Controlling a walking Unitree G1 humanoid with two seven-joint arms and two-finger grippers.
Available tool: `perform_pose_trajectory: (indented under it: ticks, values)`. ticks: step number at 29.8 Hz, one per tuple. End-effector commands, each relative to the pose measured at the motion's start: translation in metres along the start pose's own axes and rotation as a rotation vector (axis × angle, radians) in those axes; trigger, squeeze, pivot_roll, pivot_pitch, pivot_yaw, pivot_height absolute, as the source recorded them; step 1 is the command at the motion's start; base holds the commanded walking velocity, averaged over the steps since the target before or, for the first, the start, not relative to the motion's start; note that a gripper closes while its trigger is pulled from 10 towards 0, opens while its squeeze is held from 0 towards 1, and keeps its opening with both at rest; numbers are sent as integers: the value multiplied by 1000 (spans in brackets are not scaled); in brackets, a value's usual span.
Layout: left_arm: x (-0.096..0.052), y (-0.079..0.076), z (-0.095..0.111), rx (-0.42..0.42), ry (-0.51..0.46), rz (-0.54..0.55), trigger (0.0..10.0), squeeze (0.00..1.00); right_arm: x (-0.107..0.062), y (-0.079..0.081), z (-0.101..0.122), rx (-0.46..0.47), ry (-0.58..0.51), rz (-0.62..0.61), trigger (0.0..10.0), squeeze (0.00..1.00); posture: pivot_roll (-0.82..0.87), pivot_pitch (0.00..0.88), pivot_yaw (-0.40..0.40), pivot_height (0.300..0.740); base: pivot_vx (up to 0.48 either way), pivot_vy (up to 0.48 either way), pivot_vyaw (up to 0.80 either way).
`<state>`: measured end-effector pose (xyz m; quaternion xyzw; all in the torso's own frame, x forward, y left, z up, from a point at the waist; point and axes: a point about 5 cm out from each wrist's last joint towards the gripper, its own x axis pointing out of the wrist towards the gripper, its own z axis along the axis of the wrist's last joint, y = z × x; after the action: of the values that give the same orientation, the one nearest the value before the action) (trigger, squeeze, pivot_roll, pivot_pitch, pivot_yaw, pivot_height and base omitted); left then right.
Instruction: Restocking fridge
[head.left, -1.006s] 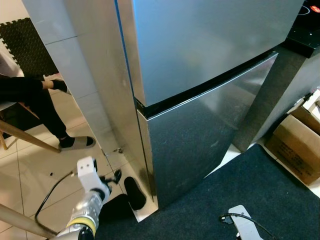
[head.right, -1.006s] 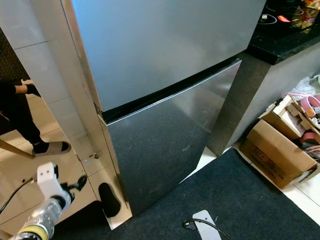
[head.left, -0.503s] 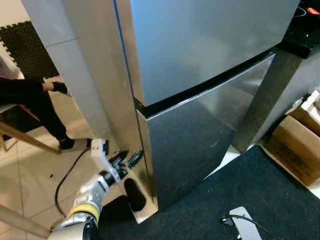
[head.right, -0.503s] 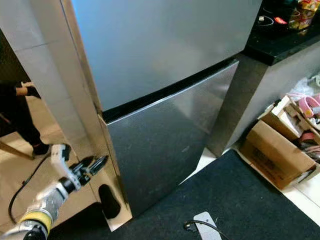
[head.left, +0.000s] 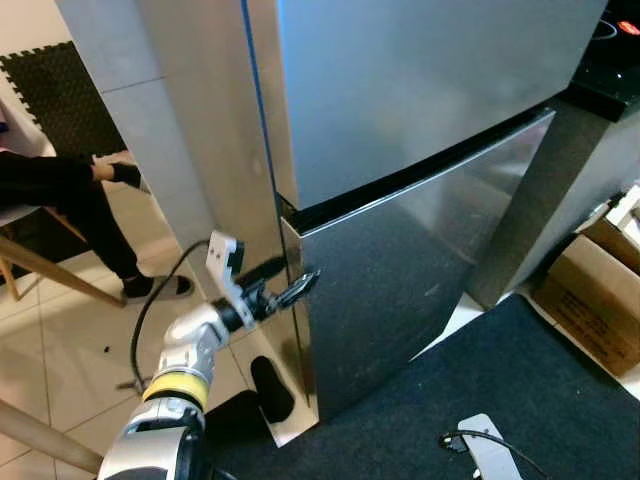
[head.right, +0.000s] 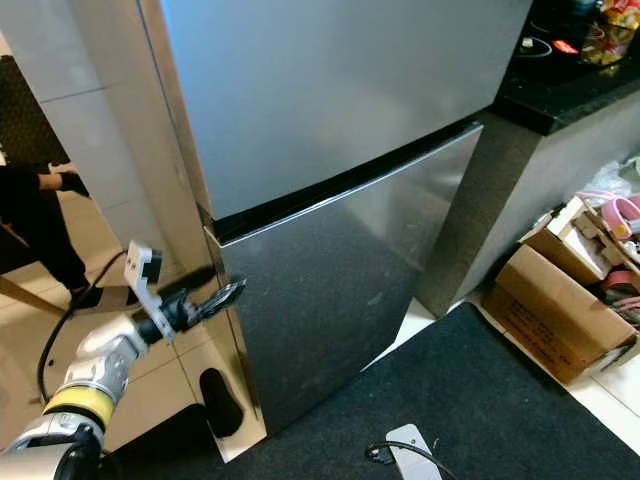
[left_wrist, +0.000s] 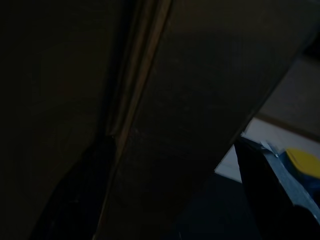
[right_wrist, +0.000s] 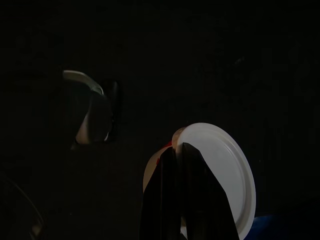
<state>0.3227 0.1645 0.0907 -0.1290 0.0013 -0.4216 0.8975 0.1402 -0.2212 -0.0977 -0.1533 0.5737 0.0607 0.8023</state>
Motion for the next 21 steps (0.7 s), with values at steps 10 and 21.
perform_pose_trajectory:
  ticks: [10,21]
  values:
    - [29,-48,4,24,5,-366,10000,0,0,1,1,9,-10,1,10000,0,-14,0,24,740,0,0,0]
    - [32,-96,-14,-78,62,-625,10000,0,0,2,-1,14,-5,3,10000,0,-12,0,23,740,0,0,0]
